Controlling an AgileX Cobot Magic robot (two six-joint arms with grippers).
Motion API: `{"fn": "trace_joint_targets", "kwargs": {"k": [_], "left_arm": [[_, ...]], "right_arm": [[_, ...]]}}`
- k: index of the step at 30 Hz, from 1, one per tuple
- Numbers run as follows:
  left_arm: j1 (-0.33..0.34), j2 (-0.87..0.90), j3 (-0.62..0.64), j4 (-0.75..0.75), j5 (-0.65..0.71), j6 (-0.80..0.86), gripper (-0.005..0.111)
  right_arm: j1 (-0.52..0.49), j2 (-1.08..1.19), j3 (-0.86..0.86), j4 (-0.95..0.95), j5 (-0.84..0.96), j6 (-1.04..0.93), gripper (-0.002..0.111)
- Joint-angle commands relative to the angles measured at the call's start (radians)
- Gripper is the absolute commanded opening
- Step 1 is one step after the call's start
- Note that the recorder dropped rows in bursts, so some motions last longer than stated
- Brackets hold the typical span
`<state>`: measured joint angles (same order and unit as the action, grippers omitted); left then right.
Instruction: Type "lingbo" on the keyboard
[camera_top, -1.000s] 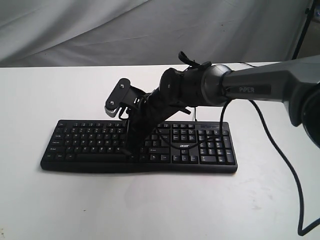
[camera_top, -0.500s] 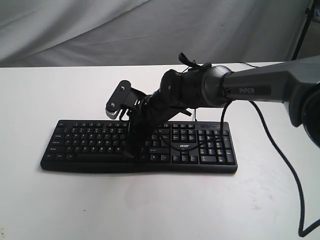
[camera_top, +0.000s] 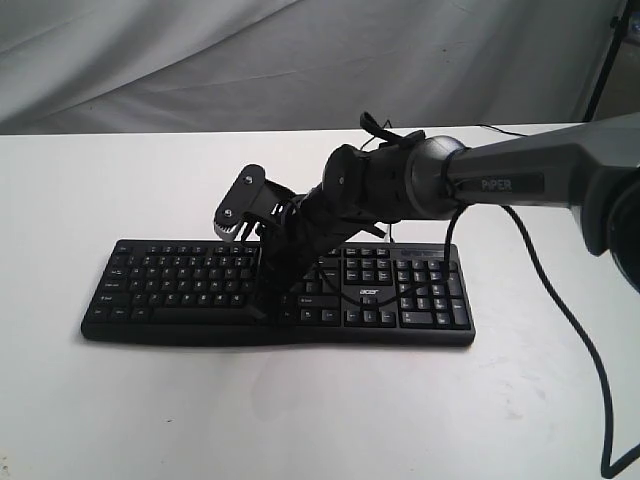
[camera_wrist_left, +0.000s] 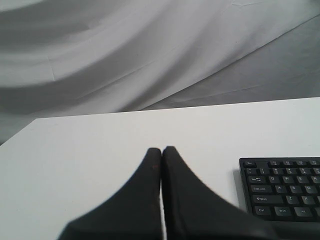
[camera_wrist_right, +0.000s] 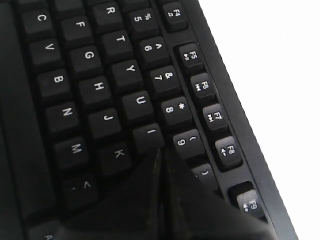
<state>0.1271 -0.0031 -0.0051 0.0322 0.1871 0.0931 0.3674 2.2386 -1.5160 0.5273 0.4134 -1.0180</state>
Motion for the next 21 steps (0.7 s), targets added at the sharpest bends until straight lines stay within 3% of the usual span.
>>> {"fn": "trace_joint_targets", "kwargs": {"k": [1, 12, 21], "left_arm": [[-0.004, 0.003, 0.005, -0.001, -0.006, -0.003, 0.001], [-0.004, 0.003, 0.005, -0.001, -0.006, -0.003, 0.001], [-0.004, 0.003, 0.005, -0.001, -0.006, -0.003, 0.001]], "right_arm": [[-0.006, -0.031, 0.002, -0.010, 0.021, -0.004, 0.000], [-0.006, -0.185, 0.045, -0.032, 0.029, 0.013, 0.000], [-0.006, -0.465, 0.318, -0.032, -0.072, 0.045, 0.000]]}}
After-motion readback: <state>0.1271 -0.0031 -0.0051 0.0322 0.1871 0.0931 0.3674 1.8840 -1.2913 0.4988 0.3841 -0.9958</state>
